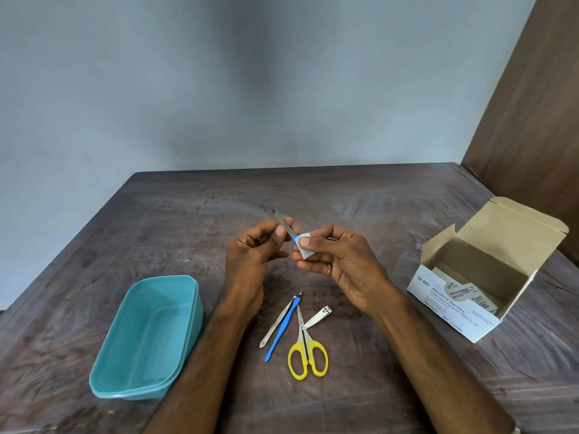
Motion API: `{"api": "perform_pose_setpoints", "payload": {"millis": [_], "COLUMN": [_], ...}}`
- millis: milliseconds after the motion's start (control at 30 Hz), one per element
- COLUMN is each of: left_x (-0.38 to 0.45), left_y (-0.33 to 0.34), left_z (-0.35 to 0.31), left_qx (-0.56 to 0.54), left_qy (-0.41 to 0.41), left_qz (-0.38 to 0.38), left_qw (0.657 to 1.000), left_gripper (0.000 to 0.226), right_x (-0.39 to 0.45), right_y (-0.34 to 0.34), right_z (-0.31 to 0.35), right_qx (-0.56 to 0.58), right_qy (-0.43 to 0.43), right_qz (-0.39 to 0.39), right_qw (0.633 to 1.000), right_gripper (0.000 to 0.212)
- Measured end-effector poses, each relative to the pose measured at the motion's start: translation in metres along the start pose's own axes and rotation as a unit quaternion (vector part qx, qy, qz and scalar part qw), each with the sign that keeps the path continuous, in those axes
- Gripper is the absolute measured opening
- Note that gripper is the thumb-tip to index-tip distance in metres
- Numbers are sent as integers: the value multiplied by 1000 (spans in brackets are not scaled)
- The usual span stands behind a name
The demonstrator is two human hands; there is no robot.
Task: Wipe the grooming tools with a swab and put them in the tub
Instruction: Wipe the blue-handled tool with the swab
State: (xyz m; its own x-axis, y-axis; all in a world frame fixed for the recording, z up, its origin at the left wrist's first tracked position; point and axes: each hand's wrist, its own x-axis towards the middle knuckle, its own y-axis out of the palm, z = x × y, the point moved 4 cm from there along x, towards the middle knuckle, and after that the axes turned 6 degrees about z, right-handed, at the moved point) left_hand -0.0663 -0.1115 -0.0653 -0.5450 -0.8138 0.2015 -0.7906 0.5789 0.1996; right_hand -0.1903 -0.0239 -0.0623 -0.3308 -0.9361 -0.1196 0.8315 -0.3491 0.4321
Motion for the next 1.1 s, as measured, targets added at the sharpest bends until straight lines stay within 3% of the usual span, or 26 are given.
{"api": "perform_pose_setpoints", "payload": {"millis": [433,633,833,1100], "left_x": [3,1,-1,-3], "left_y": [-6,2,-3,6], "left_z": [4,5,2,2], "left_qx": [-52,-24,-17,148], "left_qy": [-19,-20,-17,35], "left_qz": [-44,-21,-83,-39], "left_qw": [997,999,996,988], "left_gripper": [16,17,14,13], "right_x": [-1,0,3,3], "right_y": [3,0,-9,-18], "right_z": [3,1,4,17], "right_qx": [5,-38,-117,-113], "right_qy": [-35,-57,-89,-175], "right_qz": [34,14,-13,-67], "right_qw": [999,998,989,976], "right_gripper": [28,25,16,18]}}
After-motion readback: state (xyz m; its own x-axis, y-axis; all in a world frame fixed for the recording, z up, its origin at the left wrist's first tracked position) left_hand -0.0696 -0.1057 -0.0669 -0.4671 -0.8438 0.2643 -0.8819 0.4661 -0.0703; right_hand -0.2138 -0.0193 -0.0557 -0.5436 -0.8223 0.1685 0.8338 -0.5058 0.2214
